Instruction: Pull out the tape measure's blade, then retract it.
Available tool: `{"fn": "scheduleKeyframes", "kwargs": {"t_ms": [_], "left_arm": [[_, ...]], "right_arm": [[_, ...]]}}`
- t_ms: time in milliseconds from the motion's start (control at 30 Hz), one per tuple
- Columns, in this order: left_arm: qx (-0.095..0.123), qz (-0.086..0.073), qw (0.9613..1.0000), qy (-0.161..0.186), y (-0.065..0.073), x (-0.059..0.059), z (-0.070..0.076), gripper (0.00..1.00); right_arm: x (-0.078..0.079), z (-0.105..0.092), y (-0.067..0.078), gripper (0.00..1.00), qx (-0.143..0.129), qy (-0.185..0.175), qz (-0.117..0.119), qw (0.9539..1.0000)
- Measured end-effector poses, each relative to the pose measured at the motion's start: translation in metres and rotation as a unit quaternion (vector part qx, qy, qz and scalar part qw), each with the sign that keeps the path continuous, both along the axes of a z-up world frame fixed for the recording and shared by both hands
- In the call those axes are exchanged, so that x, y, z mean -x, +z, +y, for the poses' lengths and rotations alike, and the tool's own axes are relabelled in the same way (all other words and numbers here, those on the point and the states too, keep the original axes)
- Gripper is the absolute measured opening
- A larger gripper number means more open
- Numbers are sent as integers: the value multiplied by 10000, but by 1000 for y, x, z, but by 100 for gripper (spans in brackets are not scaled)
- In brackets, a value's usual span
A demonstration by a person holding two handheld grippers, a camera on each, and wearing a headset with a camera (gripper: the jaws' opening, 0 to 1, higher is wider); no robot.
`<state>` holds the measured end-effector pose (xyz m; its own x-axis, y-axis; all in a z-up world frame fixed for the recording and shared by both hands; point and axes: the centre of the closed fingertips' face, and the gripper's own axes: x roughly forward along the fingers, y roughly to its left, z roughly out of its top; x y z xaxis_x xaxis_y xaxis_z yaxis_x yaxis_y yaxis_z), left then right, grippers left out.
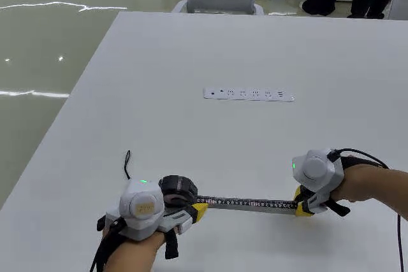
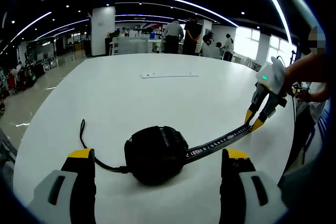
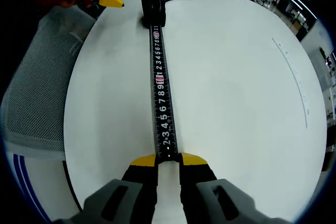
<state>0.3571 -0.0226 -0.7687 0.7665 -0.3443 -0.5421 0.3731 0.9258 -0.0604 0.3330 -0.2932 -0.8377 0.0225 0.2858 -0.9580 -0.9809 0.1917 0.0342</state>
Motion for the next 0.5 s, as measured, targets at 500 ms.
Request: {"fn": "scheduleKeyframes", "kwargs": {"t_ms": [500], "left_arm": [[15,91,9989,456,-12,-15,2,99]], "right_arm": [[0,1,0,14,63,-108,12,9999]]}}
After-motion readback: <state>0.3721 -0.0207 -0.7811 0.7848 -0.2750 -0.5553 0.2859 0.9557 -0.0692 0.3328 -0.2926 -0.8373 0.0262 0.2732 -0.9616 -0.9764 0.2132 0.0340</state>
